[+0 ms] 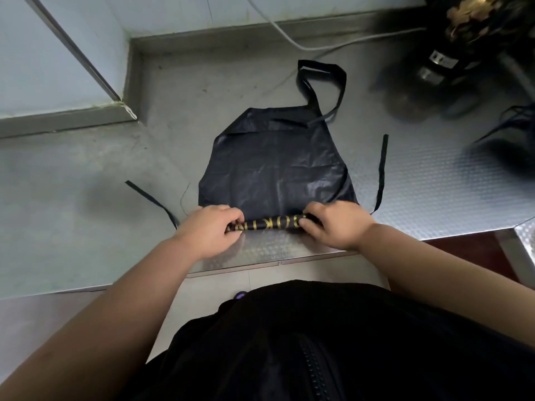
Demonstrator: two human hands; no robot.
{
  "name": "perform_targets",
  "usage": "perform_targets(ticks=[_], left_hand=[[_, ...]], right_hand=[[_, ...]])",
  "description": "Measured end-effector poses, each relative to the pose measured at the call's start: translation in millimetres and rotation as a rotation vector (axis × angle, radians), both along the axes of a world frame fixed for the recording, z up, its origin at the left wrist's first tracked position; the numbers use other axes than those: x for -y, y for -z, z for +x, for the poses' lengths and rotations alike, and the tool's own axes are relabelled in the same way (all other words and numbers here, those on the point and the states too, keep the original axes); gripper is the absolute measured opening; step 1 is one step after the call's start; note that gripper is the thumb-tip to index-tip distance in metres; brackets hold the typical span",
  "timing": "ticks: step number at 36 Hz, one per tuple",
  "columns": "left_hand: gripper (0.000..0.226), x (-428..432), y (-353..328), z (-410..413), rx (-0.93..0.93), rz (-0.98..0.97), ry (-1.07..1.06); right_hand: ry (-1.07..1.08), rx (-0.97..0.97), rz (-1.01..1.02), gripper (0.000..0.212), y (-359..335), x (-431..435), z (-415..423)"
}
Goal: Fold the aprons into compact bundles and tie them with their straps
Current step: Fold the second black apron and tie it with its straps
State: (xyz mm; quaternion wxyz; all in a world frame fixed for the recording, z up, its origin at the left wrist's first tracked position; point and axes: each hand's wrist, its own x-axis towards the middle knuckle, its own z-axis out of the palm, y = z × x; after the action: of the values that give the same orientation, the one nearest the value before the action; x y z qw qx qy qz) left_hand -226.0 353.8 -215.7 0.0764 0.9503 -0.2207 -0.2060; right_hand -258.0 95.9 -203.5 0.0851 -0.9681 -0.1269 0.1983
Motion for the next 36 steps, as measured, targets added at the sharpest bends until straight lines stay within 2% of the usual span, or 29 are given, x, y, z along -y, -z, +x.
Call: perform_targets(ticks=[2, 4, 7, 8, 12, 14, 16, 18, 20, 22, 25, 28, 30, 32, 34, 36], left_hand=[[0.021, -1, -6, 11, -0.149, -0.036, -0.061], [0.027, -1, -7, 20, -0.192, -0.038, -0.124], [0.034, 4, 2, 25, 0.026, 0.165, -0.073], [0.035, 6, 8, 23, 0.098, 0.181, -0.052], [0.051, 11, 25, 2, 0.297, -0.029, 0.028], [0.051, 11, 32, -8, 0.364, -0.135, 0.044], [0.042, 12, 32, -14, 0.261, -0.161, 0.01], [0.07, 11, 29, -16, 0.112, -0.099, 0.037], [0.084, 9, 26, -10, 0.077, -0.009, 0.093], [0.077, 13, 21, 0, 0.087, 0.008, 0.093], [0.042, 19, 9, 21, 0.105, 0.006, 0.115], [0.024, 19, -3, 44, -0.043, -0.041, 0.069], [0.022, 18, -6, 56, -0.145, -0.036, 0.031], [0.028, 20, -3, 64, -0.172, -0.002, 0.011], [0.036, 26, 0, 66, -0.12, 0.126, 0.018], [0.042, 29, 7, 65, 0.043, 0.24, 0.065]], right_hand=[[0.037, -0.01, -0.032, 0.044, -3, 6, 10], [0.063, 0.001, -0.102, 0.043, -4, 9, 17], [-0.001, 0.07, -0.247, 0.034, -2, 7, 20], [-0.026, 0.07, -0.297, 0.039, -2, 4, 19], [-0.032, 0.059, -0.342, 0.046, 7, -6, 4], [0.045, 0.026, -0.238, 0.049, 17, -6, -3], [0.1, -0.052, -0.139, 0.065, 24, -3, -8], [0.058, -0.108, -0.15, 0.082, 25, 1, -9], [0.052, -0.078, -0.153, 0.079, 23, 2, -5], [0.058, -0.014, -0.129, 0.067, 19, 2, 1], [0.052, 0.04, -0.129, 0.065, 12, 4, 7], [0.149, 0.025, -0.071, 0.053, 3, 13, 16], [0.182, -0.033, -0.056, 0.049, -3, 18, 24], [0.18, -0.057, -0.094, 0.043, -5, 18, 31], [0.157, -0.034, -0.173, 0.039, 0, 15, 34], [0.135, -0.03, -0.323, 0.043, 8, 11, 34]])
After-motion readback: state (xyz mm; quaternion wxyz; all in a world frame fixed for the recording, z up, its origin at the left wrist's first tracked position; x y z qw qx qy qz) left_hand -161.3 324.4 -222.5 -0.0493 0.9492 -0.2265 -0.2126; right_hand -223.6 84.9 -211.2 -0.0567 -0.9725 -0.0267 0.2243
